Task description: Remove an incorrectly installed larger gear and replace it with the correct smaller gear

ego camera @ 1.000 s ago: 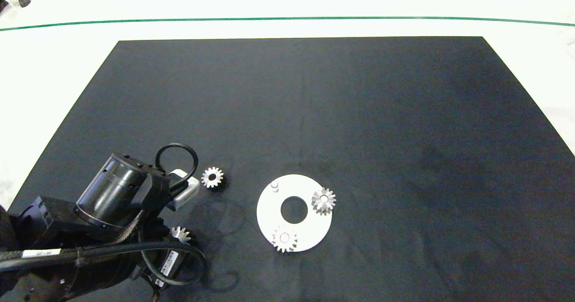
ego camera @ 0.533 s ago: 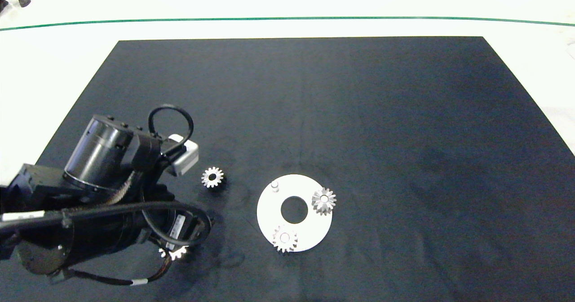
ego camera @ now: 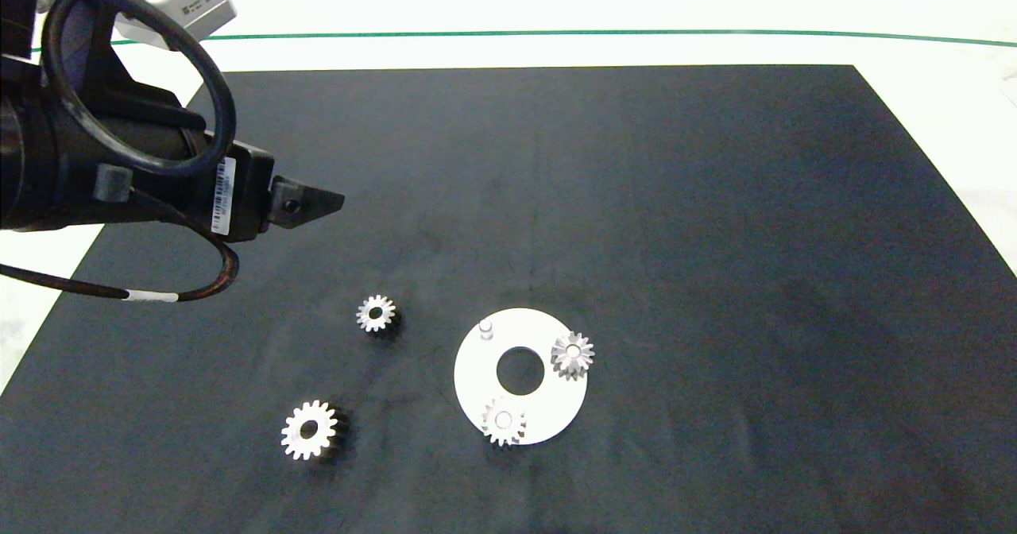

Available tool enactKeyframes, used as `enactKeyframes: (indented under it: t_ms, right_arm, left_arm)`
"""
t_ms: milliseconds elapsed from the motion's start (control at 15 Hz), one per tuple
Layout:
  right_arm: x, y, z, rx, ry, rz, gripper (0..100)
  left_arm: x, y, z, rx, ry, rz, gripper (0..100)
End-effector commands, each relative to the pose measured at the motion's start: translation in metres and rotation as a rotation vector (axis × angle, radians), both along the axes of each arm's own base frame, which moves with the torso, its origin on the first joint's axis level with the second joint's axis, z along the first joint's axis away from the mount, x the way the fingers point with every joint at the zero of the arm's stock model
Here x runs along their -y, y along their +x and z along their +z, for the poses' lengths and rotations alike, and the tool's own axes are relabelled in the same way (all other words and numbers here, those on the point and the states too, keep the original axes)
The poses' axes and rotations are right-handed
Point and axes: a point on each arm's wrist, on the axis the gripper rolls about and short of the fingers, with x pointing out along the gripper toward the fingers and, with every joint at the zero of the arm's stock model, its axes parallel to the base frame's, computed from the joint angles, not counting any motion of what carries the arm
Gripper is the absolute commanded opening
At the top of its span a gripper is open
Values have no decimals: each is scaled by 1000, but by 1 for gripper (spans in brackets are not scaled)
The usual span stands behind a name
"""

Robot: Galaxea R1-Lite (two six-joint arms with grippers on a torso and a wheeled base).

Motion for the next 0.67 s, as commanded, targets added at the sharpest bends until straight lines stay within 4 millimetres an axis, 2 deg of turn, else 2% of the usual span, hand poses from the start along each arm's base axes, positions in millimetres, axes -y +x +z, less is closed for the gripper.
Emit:
enactKeyframes:
  t_ms: [67,133,333,533,667]
  right_arm:
    - [2,-10,-2,15,82,-9,100]
    - [1,-9,-6,-2,102,-10,100]
    - [2,-10,-18,-31,134,-17,100]
    - [3,-16,-36,-55,131,-22,100]
    - [5,-27,-55,-49,137,-31,100]
  left_arm:
    - [23,20,-20,-93,47,-31,100]
    - [29,26,-30,-129,50,-32,100]
    - [48,26,-56,-221,61,-66,100]
    - [50,27,-77,-271,90,-68,100]
    - [50,27,-88,-281,97,-67,100]
